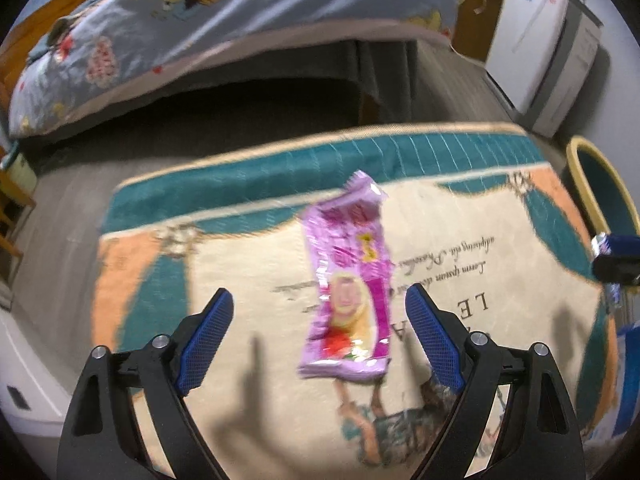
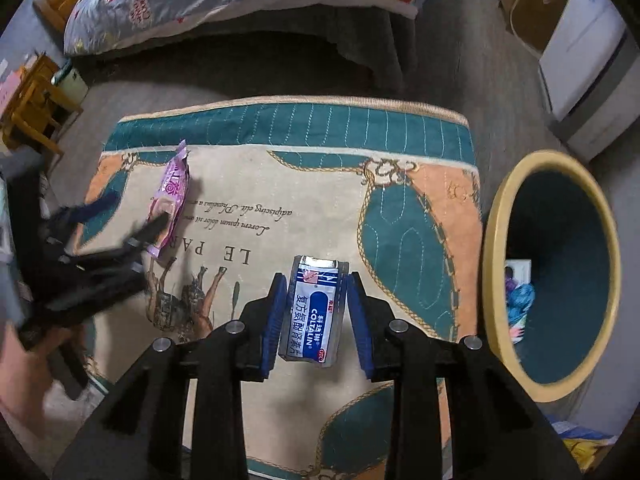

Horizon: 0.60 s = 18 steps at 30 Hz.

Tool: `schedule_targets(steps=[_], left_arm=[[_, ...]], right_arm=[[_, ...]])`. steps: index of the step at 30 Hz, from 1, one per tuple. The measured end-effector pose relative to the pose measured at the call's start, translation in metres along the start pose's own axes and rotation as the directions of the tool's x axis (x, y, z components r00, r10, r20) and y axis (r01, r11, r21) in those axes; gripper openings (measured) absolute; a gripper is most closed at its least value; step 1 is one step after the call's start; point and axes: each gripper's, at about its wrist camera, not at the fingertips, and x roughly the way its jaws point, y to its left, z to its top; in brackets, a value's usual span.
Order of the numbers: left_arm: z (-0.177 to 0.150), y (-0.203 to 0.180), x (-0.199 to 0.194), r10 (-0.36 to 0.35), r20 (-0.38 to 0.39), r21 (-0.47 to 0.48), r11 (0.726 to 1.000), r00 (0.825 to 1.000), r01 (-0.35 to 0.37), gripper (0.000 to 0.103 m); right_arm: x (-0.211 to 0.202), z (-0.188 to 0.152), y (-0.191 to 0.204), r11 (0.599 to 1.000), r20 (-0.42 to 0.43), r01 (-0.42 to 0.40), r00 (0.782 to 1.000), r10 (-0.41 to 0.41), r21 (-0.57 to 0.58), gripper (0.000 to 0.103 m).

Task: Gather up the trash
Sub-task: 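Grasp the small white-blue box with the right tool while the left tool grasps the pink wrapper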

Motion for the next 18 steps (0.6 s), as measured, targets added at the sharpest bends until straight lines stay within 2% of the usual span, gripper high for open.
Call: schedule_targets(steps=[3, 5, 8, 12, 13, 18], left_arm=[[-0.001, -0.008, 0.012, 0.001, -0.024, 0.034, 0.999, 1.000, 0.000, 0.067], [-0.002, -0.009, 0.017, -0.011, -0.048, 0.032, 0.999, 0.999, 0.013, 0.042], [0.000, -0.010, 0.013, -0.002, -0.029, 0.044, 0.999, 1.000, 0.004, 0.029], [0.000, -0.016, 0.002, 0.020, 0.000, 0.084, 0.996, 1.000, -0.020, 0.020], [0.000, -0.019, -0.001, 0.022, 0.006, 0.096, 0.995, 1.000, -0.022, 0.015], [0.004, -0.032, -0.018, 0.014, 0.043, 0.118, 0.993, 0.999, -0.019, 0.012]], right_arm=[[0.004, 0.002, -0.003, 1.000, 0.002, -0.002, 1.000, 0.002, -0.008, 0.031], [0.007, 0.003, -0.005, 1.000, -0.003, -0.011, 1.000, 0.011, -0.003, 0.031], [0.005, 0.005, -0.011, 1.000, 0.002, -0.021, 1.000, 0.021, 0.014, 0.031], [0.001, 0.005, -0.014, 0.999, 0.016, -0.029, 0.999, 0.028, 0.030, 0.031], [-0.001, 0.005, -0.015, 0.999, 0.020, -0.031, 0.999, 0.030, 0.034, 0.031], [-0.014, 0.004, -0.017, 0.998, 0.047, -0.034, 0.998, 0.032, 0.047, 0.031]])
